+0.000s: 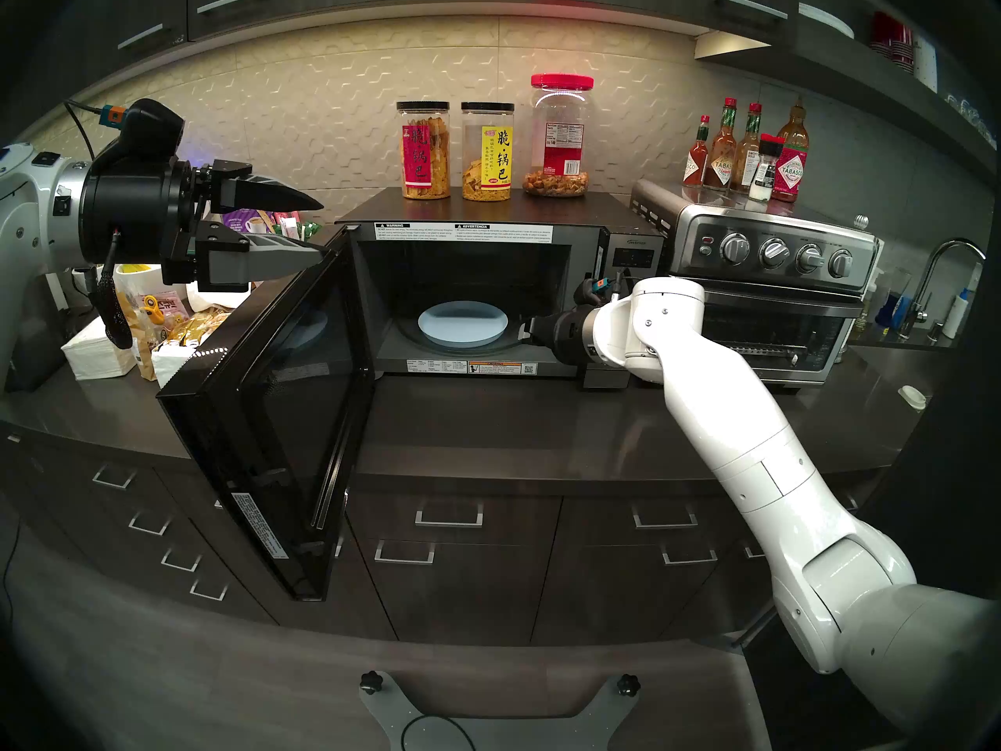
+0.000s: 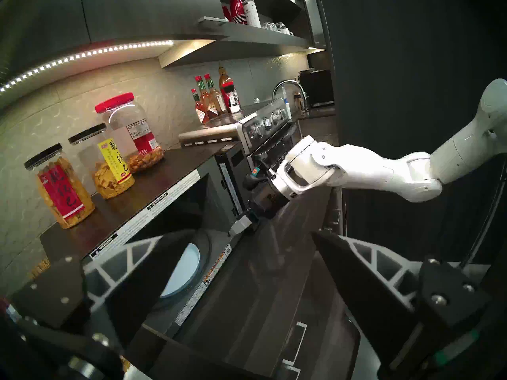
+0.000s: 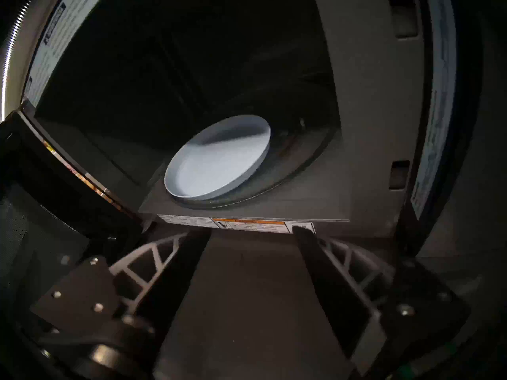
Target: Open the microwave, put the plate inside, and close the door
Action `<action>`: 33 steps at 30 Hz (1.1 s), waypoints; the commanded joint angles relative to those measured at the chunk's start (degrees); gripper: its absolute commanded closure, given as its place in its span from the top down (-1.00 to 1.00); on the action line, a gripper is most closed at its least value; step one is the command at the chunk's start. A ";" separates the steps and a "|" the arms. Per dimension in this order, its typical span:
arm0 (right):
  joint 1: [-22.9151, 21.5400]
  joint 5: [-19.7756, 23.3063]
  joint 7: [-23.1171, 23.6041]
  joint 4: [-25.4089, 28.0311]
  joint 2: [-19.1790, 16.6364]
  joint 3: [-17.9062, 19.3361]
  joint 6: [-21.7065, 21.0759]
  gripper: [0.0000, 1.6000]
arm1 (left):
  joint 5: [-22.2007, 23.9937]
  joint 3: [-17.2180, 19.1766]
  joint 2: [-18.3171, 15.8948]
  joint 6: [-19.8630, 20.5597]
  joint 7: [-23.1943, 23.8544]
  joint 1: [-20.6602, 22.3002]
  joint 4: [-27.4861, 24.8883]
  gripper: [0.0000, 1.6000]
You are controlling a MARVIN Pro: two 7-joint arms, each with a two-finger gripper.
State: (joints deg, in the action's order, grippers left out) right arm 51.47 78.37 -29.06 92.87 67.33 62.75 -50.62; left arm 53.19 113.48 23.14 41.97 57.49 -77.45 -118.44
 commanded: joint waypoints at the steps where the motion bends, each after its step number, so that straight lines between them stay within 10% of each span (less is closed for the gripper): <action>1: 2.31 2.51 3.86 6.44 -5.34 2.38 -3.47 1.00 | 0.05 0.44 -0.08 -0.03 -0.06 0.41 0.11 1.00; 33: 20.58 6.06 24.26 29.64 -26.93 15.41 -4.38 1.00 | -0.37 0.49 0.20 0.04 0.26 0.72 0.14 1.00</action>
State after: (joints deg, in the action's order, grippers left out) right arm 67.06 85.51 -8.43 118.55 46.52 74.41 -55.17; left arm 52.71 113.43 23.44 41.97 57.86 -77.23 -118.48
